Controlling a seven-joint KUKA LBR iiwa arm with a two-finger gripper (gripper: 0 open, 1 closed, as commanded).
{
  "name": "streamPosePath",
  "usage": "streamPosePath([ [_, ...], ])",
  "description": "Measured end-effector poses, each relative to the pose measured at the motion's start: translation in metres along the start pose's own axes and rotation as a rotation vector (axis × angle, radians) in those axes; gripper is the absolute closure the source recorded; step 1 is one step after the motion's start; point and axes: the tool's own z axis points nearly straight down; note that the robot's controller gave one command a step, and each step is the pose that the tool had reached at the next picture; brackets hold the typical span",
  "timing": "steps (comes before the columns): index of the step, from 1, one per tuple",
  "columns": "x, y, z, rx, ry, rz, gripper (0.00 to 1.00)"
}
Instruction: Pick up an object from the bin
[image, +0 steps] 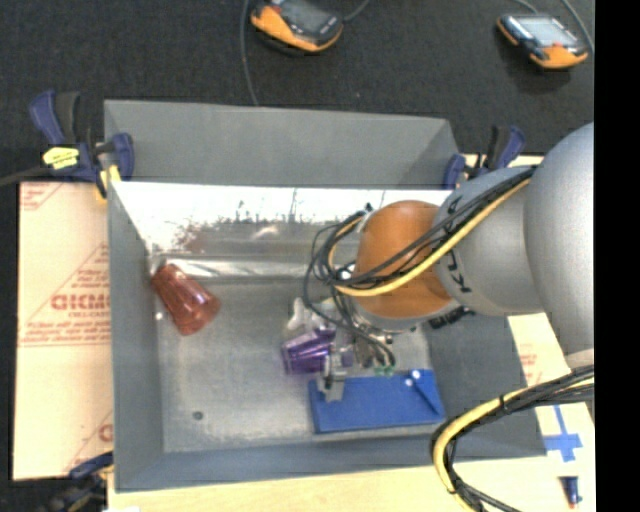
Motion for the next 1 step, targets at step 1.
streamPosePath([
  [1,0.0000,0.0000,0.0000,0.000,0.000,0.001,1.00],
])
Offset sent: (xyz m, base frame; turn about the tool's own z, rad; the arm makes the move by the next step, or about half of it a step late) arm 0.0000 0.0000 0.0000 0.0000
